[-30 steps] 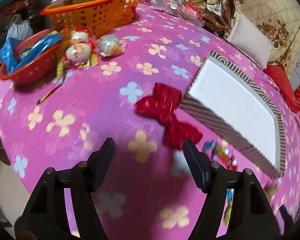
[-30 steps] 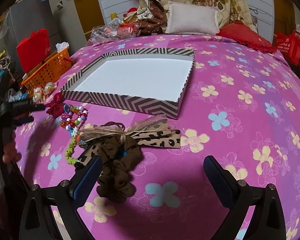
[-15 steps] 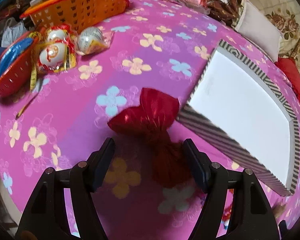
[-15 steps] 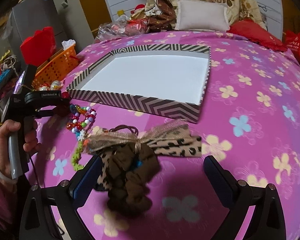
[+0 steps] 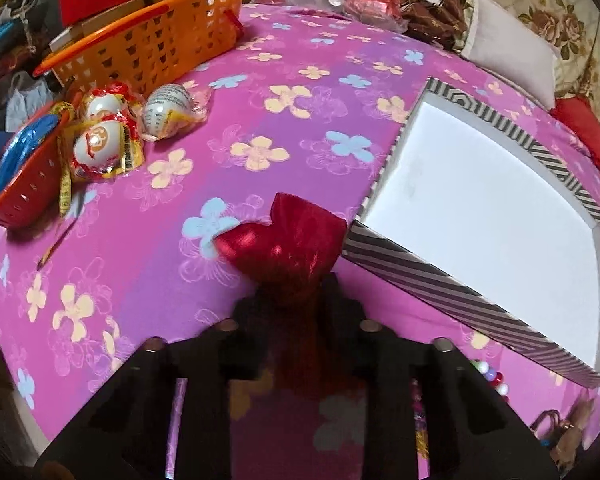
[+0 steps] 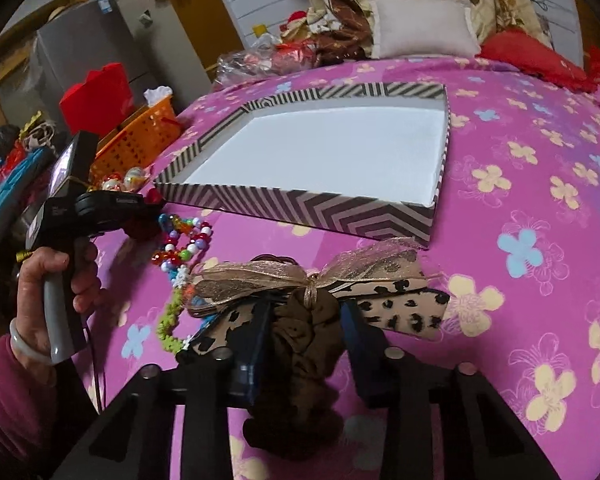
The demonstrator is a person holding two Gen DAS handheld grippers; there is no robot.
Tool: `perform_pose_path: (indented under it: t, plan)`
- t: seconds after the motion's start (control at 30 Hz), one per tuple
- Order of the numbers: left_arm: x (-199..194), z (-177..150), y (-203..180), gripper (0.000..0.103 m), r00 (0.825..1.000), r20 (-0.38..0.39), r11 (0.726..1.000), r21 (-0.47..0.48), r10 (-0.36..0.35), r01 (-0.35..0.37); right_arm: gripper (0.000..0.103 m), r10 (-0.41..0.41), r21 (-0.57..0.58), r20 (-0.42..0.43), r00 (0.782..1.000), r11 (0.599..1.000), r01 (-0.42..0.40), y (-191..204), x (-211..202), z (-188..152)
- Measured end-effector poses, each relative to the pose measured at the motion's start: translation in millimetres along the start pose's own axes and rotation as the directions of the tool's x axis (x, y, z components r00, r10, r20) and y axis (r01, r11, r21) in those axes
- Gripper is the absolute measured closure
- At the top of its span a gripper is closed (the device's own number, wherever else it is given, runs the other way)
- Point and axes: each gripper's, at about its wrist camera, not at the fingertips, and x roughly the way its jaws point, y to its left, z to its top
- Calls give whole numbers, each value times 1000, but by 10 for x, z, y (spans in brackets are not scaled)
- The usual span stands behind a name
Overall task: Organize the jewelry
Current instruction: 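Grasp the red satin bow with the left tool while the right tool grasps the leopard bow, then carry the red bow with the left tool while the right tool carries the leopard bow into the tray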
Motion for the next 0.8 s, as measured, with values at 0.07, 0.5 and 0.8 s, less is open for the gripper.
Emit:
perform_pose_path:
  t: [0.07,0.5,0.8]
  plan:
    - [-23,-20,27,87,999,-6,999,-9,-50,50,75,8,-7,13,1000,1000,-8,25,-67,3]
    - [-555,-253,82,90,979,17,978,40,-205,204,93,13,-24,54,998,1000,-12,48,-380,23]
    - [-514,-333,166,90,987,2,986,19,-164,164,31,-31,45,58,998,999,28,-18,-331,-9]
